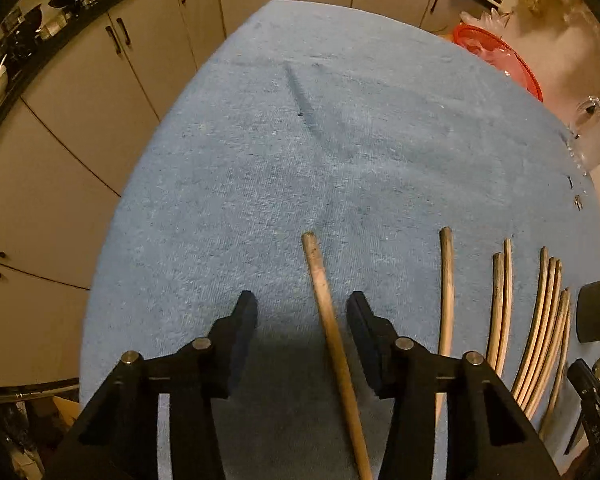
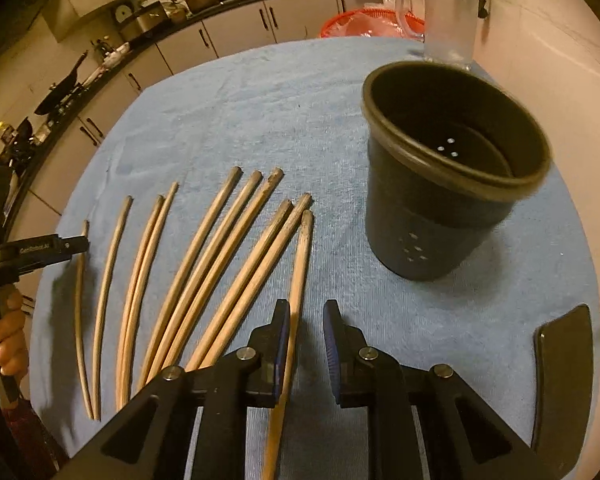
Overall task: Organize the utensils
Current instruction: 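Close the left tool on one chopstick while the right tool grasps another chopstick, then lift both held chopsticks and carry them toward the black cup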
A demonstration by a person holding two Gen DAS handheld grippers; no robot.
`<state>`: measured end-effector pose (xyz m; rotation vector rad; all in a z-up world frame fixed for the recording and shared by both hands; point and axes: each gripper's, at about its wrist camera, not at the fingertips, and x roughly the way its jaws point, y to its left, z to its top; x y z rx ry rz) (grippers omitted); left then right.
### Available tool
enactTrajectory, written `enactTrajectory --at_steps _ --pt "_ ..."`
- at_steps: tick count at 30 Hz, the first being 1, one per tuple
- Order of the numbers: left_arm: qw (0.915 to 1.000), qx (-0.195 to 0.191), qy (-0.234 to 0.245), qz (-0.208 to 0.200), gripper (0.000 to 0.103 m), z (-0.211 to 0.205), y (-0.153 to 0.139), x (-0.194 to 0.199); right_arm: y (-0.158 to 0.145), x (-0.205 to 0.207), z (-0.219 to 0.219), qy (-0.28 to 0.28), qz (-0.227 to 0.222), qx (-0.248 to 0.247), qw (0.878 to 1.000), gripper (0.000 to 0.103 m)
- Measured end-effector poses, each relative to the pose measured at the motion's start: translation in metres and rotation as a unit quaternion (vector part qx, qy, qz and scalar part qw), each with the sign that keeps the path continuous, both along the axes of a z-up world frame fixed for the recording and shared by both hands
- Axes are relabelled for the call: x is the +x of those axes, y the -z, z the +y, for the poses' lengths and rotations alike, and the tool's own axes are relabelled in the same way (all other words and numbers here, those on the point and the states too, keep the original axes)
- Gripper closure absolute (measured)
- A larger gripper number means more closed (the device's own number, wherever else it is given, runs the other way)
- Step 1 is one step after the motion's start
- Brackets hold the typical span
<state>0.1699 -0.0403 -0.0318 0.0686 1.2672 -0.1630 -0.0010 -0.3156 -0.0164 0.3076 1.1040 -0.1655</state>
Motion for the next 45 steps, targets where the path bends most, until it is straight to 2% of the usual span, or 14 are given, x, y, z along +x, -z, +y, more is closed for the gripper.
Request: enactTrajectory --at_steps 2,4,10,15,17,18,19,24,32,39,45 --pt "0.9996 0.025 0.002 -0.009 0.068 -0.006 0.0 0.0 0.003 0.009 0.003 0.001 0.005 -0.01 1.0 0.084" --pt "0.9994 0.03 0.01 -0.013 0.075 -0.009 -0.001 -0.001 0.005 0.015 0.006 0.0 0.008 -0.016 1.0 0.084" --pt "0.9988 0.039 0.027 -0.01 0.076 -0.016 -0.002 0.004 0.017 0.042 0.017 0.0 0.028 -0.069 0.997 0.084" --pt "0.9984 0.043 0.036 -0.009 0.078 -0.021 0.0 0.013 0.018 0.061 0.016 -0.001 0.036 -0.087 0.996 0.084" --pt "0.9982 0.041 0.044 -0.009 0.091 -0.021 -0.004 0.012 0.018 0.068 0.02 -0.019 0.036 -0.097 0.994 0.089" --pt "0.9981 0.042 0.044 -0.011 0.092 -0.022 -0.005 0.011 0.017 0.07 0.02 -0.026 0.036 -0.095 0.995 0.095" --pt "0.9981 0.041 0.045 -0.012 0.094 -0.021 -0.006 0.009 0.016 0.07 0.02 -0.026 0.034 -0.091 0.995 0.095" --pt "0.9984 -0.003 0.049 -0.027 0.096 -0.011 -0.018 -0.006 -0.002 0.062 0.023 -0.019 -0.012 -0.069 0.997 0.096" --pt "0.9911 -0.057 0.064 -0.102 0.096 -0.001 -0.083 -0.048 -0.058 0.019 0.031 -0.037 -0.123 -0.03 0.991 0.096" --pt "0.9825 -0.08 0.077 -0.15 0.096 0.004 -0.122 -0.075 -0.091 -0.01 0.04 -0.04 -0.194 -0.03 0.98 0.096" --pt "0.9765 -0.087 0.085 -0.178 0.096 0.007 -0.143 -0.095 -0.105 -0.027 0.046 -0.04 -0.231 -0.03 0.972 0.096"
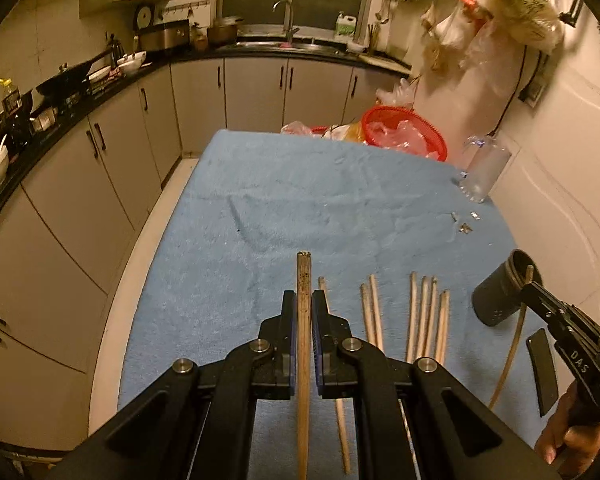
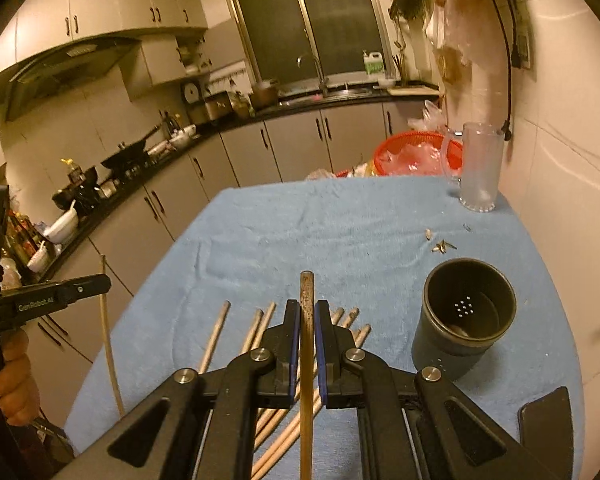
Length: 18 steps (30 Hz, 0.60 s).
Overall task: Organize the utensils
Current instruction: 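Lift both held chopsticks and carry them toward the black cup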
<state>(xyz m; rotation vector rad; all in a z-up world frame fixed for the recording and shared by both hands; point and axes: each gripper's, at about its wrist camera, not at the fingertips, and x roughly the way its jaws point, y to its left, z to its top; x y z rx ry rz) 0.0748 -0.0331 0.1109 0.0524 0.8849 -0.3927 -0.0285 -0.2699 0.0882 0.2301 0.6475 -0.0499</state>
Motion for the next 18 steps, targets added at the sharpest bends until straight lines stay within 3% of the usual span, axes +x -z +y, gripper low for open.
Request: enactTrajectory --at_steps 18 --pt "0.999 -0.009 0.012 -0.041 0.096 -0.007 -0.025 -0.027 -0.018 -0.02 0.001 -0.002 -0.047 0.005 0.999 0.096"
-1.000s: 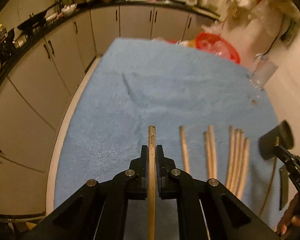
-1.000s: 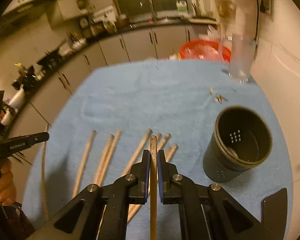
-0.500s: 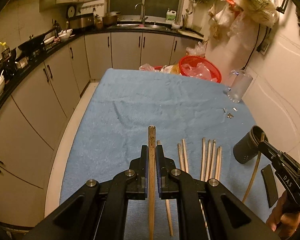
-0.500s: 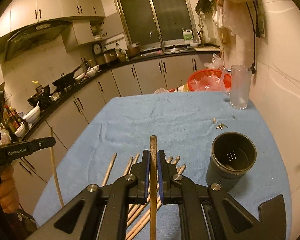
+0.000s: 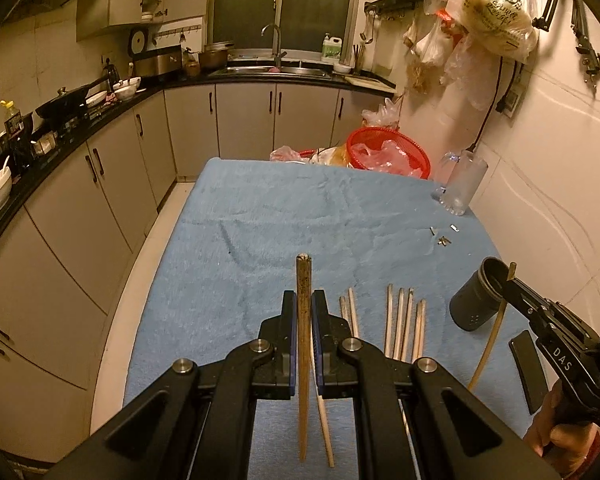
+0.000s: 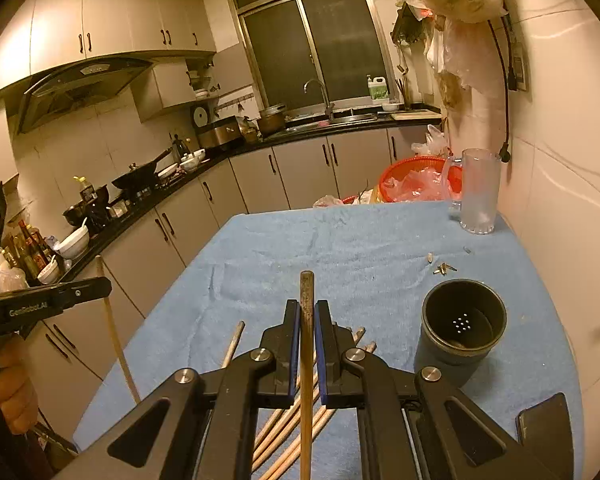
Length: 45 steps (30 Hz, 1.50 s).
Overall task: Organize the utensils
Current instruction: 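Lift both held chopsticks and carry them toward the black cup, then lower the right tool's chopstick into the black cup and open while the left tool does likewise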
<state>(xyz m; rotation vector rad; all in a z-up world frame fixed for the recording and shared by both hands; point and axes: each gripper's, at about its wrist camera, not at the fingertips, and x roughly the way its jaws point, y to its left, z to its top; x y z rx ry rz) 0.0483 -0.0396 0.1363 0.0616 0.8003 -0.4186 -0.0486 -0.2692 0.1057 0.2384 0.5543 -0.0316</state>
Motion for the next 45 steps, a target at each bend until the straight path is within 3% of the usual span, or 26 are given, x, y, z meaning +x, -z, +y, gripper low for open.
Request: enactTrajectory --at_steps 12,24,34,45 --pt "0.9999 -0.003 0.002 -0.016 0.096 -0.004 -0.016 -0.006 -0.009 -0.009 0.001 -0.001 -0.023 -0.001 1.0 0.096" --pt "0.9992 -0.008 0.021 -0.034 0.096 -0.025 -0.039 -0.011 -0.031 -0.022 -0.03 0.024 -0.051 0.024 0.998 0.096" --pt "0.9979 -0.013 0.047 -0.042 0.096 -0.061 -0.059 -0.014 -0.052 -0.039 -0.069 0.054 -0.082 0.04 0.994 0.096" --pt "0.9914 -0.035 0.106 -0.067 0.096 -0.118 -0.106 -0.032 -0.097 -0.056 -0.122 0.088 -0.134 0.063 0.985 0.096"
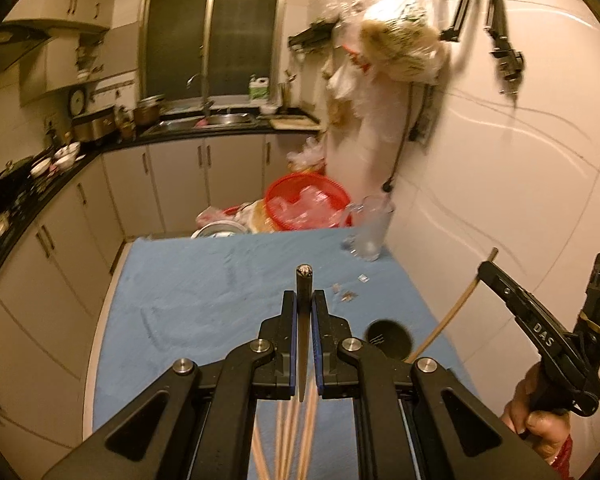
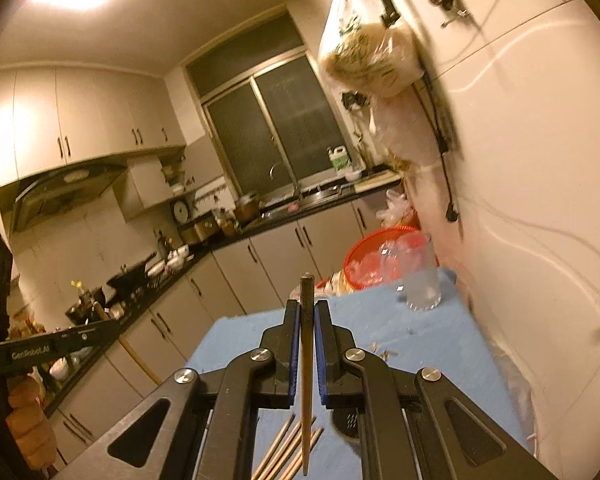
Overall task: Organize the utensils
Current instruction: 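Lower the right tool's chopstick into the black cup and open while the left tool does likewise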
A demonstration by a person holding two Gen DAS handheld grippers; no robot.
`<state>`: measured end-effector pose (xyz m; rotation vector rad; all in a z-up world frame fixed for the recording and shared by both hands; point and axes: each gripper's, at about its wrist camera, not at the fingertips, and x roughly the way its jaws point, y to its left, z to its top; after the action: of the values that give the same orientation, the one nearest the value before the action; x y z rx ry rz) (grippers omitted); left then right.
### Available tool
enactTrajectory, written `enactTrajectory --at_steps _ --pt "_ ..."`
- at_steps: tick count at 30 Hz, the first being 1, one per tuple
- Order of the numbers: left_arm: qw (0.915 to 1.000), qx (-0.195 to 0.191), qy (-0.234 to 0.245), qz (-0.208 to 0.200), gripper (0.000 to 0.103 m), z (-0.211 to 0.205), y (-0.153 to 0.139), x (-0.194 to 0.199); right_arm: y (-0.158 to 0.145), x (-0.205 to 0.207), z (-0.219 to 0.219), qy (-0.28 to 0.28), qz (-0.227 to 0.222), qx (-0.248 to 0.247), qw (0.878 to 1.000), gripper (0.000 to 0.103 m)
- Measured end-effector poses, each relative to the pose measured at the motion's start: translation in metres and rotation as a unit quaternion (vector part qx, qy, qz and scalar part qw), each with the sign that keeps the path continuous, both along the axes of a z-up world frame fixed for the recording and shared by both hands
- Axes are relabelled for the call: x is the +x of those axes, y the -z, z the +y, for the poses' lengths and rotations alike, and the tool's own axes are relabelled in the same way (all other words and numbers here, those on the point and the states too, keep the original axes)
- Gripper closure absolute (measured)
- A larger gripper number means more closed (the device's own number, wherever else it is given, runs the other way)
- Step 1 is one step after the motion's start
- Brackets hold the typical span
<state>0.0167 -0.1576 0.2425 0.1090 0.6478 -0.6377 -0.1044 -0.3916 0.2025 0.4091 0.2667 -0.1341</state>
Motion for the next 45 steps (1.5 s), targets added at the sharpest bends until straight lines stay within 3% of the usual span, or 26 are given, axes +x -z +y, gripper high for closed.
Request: enactTrajectory --at_steps 8,13,19,26,31,37,40,44,45 --pt "0.9989 -0.024 0.037 -0.015 0.096 -0.043 -0.03 -0.006 -0.027 -0.005 -0.035 0.031 -0.033 0.011 0.999 0.096" --pt "0.9978 -0.033 0.056 -0.003 0.096 -0.065 -0.031 -0.004 -0.025 0.001 -0.048 0.044 -0.032 0.007 0.998 0.096" --pt "0.9962 -0.015 0.074 0.043 0.096 -0.102 0.002 0.019 -0.005 0.025 -0.064 0.048 -0.001 0.008 0.999 0.096" --pt "0.9914 0.025 0.076 0.104 0.096 -0.134 0.054 0.048 0.038 0.06 -0.085 0.033 0.071 0.04 0.996 0.096" --pt "0.9893 0.041 0.067 0.123 0.096 -0.144 0.079 0.063 0.065 0.076 -0.092 0.022 0.105 0.053 0.993 0.096" --pt "0.9896 0.039 0.064 0.123 0.095 -0.145 0.082 0.071 0.071 0.078 -0.097 0.026 0.108 0.049 0.993 0.092" --pt "0.99 0.036 0.067 0.118 0.093 -0.142 0.078 0.068 0.068 0.073 -0.097 0.028 0.105 0.051 0.993 0.091" --pt "0.9918 0.028 0.067 0.105 0.073 -0.131 0.07 0.062 0.057 0.061 -0.092 0.036 0.09 0.048 0.994 0.091" --pt "0.9925 0.024 0.066 0.1 0.073 -0.126 0.066 0.058 0.053 0.056 -0.09 0.037 0.084 0.046 0.995 0.091"
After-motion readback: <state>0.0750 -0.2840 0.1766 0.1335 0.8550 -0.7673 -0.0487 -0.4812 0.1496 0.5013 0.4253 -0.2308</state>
